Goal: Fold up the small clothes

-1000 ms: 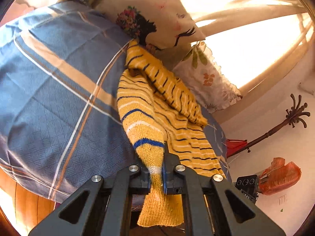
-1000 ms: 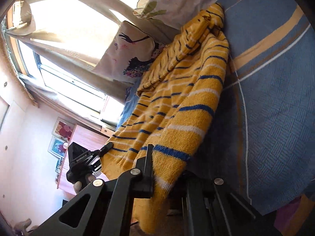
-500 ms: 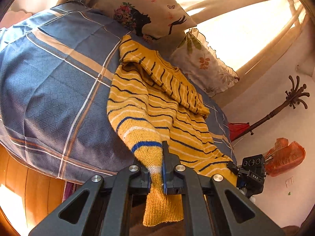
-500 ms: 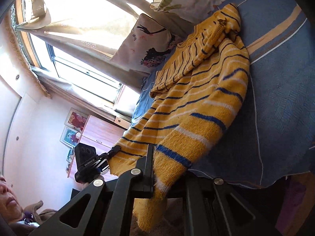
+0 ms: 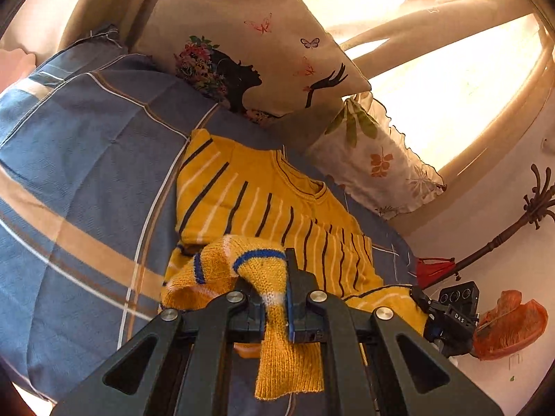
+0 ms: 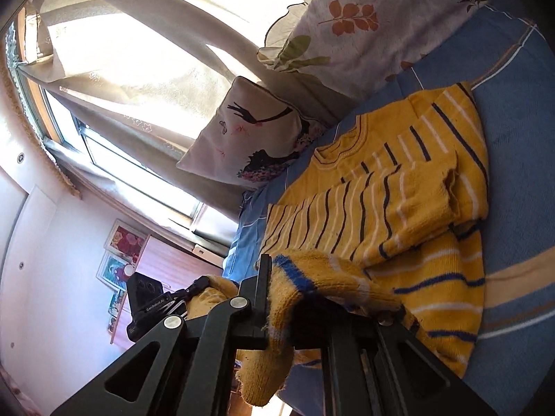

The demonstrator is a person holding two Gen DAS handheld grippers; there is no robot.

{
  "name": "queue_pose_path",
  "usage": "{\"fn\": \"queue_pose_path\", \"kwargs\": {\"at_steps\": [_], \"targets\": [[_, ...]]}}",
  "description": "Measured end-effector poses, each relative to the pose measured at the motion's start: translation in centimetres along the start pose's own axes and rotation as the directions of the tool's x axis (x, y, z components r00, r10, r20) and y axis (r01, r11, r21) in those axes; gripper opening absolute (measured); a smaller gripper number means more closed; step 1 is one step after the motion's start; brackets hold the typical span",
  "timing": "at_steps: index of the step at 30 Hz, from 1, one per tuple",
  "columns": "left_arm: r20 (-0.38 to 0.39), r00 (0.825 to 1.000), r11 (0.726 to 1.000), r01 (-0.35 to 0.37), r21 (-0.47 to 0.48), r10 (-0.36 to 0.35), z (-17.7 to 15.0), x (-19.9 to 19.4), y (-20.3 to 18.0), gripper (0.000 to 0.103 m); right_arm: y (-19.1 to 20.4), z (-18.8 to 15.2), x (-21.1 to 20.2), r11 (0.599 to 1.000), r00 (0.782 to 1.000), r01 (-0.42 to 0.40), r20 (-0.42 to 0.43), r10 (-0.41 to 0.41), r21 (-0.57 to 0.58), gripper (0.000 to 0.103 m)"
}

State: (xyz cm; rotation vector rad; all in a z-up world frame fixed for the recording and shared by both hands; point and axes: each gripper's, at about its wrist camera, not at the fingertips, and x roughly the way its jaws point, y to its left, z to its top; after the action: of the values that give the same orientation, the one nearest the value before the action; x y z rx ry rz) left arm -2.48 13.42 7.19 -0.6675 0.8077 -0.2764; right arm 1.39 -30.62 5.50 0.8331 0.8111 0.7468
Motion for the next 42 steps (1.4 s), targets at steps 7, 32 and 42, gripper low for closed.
{"fn": "queue_pose_path", "kwargs": {"at_steps": [7, 32, 42], "targets": [[-0.098, 0.994, 0.992, -0.056, -0.117, 0.044, 6.4, 9.1, 1.9, 0.008, -4.8, 7.0, 4.5, 0.987, 0.997, 0.078, -0.006, -0.078, 0.141, 0.011], [-0.081, 0.982, 0.981, -0.175, -0.085, 0.168, 9.6, 9.2, 6.3, 0.059, -10.6, 12.6, 4.8, 0.946, 0.97, 0.125, 0.163, -0.18, 0.3, 0.065], [-0.114, 0.938, 0.94, -0.31, 0.143, 0.327, 3.9, 10.2, 5.8, 0.06, -5.1, 10.7, 10.8, 0.988, 0.989, 0.143, -0.054, -0.14, 0.051, 0.067]]}}
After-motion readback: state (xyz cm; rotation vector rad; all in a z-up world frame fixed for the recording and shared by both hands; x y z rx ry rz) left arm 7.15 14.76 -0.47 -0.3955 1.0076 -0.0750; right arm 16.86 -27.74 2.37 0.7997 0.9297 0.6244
